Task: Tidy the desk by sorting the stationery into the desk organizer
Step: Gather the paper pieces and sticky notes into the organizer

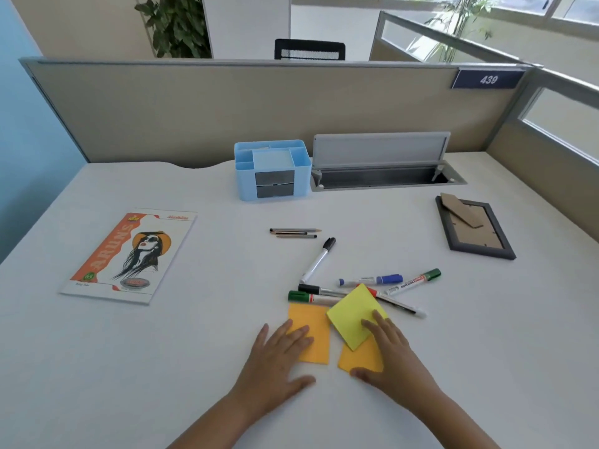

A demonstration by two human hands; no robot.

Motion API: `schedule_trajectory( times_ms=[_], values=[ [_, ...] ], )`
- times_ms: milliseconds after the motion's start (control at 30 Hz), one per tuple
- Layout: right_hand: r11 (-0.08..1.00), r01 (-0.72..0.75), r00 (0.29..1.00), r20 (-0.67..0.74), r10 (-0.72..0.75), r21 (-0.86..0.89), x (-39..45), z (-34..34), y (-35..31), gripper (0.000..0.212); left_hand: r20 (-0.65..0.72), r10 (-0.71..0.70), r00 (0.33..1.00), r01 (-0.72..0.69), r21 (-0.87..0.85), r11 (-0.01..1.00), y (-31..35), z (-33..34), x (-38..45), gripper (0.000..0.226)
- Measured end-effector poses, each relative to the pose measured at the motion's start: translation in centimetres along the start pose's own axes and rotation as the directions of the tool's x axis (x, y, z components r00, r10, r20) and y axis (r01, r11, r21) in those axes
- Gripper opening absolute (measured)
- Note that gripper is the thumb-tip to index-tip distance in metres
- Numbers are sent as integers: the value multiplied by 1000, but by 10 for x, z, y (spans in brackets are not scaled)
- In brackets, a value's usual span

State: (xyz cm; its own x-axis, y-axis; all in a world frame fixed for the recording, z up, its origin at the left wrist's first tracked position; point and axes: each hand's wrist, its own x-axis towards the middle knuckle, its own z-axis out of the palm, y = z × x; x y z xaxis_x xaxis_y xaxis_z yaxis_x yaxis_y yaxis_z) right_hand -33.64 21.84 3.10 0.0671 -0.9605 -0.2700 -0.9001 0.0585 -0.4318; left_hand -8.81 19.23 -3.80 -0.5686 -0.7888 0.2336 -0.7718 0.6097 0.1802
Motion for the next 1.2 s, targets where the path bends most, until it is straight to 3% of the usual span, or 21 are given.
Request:
schedule_trajectory(
  times_ms=[100,200,300,433,533,667,733,800,867,1033,1100,1200],
  values=[
    [993,-57,991,-113,69,102,4,-1,-5,90,-71,-104,992,100,-48,994,-13,-8,3,57],
    [967,-131,959,-219,179,216,18,-6,-6,92,-131,-117,985,110,-59,992,-23,-15,6,65],
    [966,-183,954,-205,219,183,29,-8,-5,94,-141,-92,986,91,-18,996,-23,-18,6,70],
    [962,-223,947,-199,252,159,34,-9,-6,90,-189,-175,966,156,-109,982,-15,-24,5,57],
    [932,-251,938,-171,301,262,38,-16,-4,80,-179,-220,959,197,-140,970,-12,-29,5,58],
    [866,-151,962,-130,240,477,42,-31,-5,51,-100,-282,954,265,-152,952,-11,-26,0,65],
    [822,-102,967,-138,214,560,44,-39,-13,37,-91,-324,942,306,-168,937,-10,-29,0,51],
    [780,-55,967,-163,198,623,47,-44,-23,26,-125,-399,908,382,-144,913,-9,-29,3,34],
    [725,-7,973,-163,164,689,49,-44,-35,17,-164,-498,851,468,-191,863,-7,-30,10,39],
    [643,19,997,-62,44,765,58,-33,-66,17,-190,-544,817,431,-425,796,2,-48,27,54],
    [640,12,1000,-17,1,768,64,-30,-77,23,-169,-544,822,431,-440,788,1,-52,31,50],
    [644,3,999,21,-30,765,78,-32,-88,31,-62,-572,818,499,-419,759,-10,-47,31,66]
  ],
)
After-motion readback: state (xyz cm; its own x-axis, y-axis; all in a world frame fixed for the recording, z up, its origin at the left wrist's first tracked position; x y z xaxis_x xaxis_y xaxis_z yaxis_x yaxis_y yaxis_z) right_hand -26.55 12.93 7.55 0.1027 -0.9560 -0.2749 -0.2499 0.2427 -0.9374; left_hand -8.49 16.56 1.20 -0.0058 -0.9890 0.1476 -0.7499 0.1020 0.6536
